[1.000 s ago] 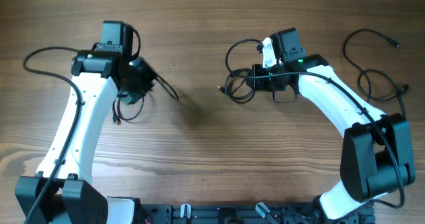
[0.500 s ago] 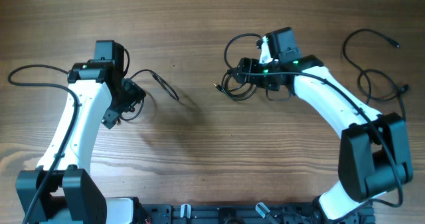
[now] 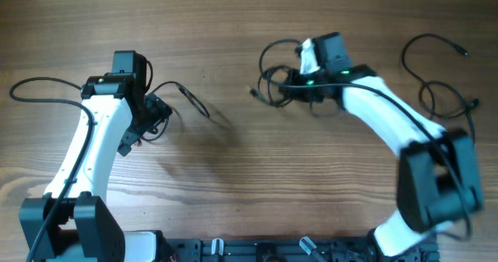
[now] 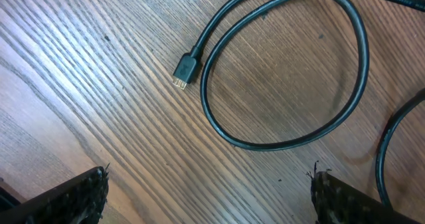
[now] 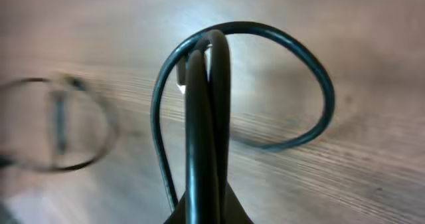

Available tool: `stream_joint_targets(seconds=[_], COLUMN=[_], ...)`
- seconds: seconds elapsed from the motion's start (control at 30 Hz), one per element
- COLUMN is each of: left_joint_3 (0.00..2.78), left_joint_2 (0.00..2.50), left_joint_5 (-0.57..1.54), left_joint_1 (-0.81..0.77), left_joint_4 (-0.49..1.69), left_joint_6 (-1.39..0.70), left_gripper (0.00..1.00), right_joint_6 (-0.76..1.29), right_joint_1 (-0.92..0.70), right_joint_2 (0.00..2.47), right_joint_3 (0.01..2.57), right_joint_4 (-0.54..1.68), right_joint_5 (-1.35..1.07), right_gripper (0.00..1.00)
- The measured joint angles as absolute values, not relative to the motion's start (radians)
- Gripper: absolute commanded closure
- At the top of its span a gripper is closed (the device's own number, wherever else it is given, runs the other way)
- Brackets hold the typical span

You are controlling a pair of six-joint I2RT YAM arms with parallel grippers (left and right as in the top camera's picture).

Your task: Untangle cables

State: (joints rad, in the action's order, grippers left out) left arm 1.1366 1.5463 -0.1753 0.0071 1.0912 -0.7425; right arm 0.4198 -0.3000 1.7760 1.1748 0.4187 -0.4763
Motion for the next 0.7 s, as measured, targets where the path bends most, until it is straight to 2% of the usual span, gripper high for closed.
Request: stream_joint_targets(seconds=[0.2, 0.43, 0.6, 0.63, 0.67, 0.7], left_joint_3=[1.137, 1.136, 1.136, 1.136, 1.136, 1.136], left_joint_2=[1.546, 1.546, 1.546, 1.546, 1.546, 1.546], left_joint_5=[-0.175, -0.176, -0.176, -0.176, -0.176, -0.176], left_joint_1=[0.007, 0.007, 0.007, 0.007, 0.007, 0.007], left_joint_4=[1.092, 1.092, 1.091, 1.091, 1.091, 1.091], left_joint_6=[-0.743, -0.743, -0.742, -0.742, -0.743, -0.742], left_gripper=[0.0, 0.0, 0.0, 0.0, 0.0, 0.0], right_joint_6=[0.352, 0.327, 0.327, 0.326, 0.327, 0.323], right_joint_1=[-0.177, -0.061, -0.012, 0.001, 0.01, 0.027], right_joint_2=[1.5, 1.5, 1.566, 1.584, 1.596, 1.616], right_joint_3=[1.175, 1.175, 1.175, 1.175, 1.175, 1.175], right_joint_4=[0.419, 0.561, 0.591, 0.591, 0.59, 0.59], right_joint_5=[-0.524, -0.097, 0.032, 0.043, 0.047, 0.054], right_gripper=[0.96, 0.96, 0.96, 0.9, 0.69, 0.66])
